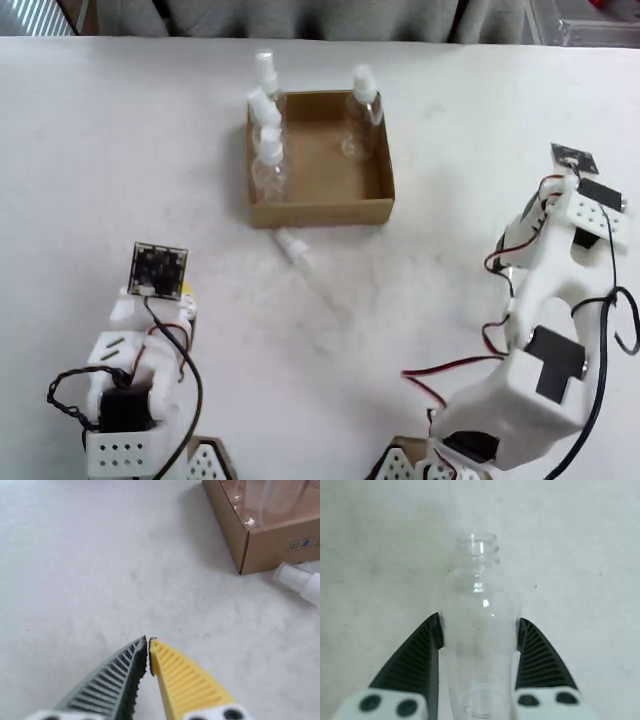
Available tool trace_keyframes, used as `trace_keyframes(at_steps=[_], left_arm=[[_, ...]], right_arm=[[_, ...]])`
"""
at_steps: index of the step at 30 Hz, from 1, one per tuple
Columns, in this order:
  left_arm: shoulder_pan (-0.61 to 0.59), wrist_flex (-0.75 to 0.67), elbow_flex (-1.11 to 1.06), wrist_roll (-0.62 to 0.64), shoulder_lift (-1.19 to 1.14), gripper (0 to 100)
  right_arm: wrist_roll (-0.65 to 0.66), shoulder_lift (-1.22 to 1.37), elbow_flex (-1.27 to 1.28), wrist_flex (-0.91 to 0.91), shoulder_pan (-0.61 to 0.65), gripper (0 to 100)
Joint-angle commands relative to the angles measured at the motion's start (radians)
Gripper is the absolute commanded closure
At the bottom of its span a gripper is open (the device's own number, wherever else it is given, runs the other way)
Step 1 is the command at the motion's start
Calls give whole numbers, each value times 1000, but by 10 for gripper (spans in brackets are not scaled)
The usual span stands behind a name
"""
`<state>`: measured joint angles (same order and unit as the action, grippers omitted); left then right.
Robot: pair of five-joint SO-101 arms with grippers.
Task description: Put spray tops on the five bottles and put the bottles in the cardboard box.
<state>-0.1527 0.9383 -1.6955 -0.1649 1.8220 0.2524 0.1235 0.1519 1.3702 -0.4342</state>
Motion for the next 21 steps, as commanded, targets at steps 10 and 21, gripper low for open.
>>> trace_keyframes(at_steps=[10, 21], left_arm=[[-5, 5, 9, 2, 5, 980], [33, 175, 259, 129, -4, 980]], right_arm=[[32, -415, 377, -105, 2, 982], [21, -452, 672, -392, 48, 982]])
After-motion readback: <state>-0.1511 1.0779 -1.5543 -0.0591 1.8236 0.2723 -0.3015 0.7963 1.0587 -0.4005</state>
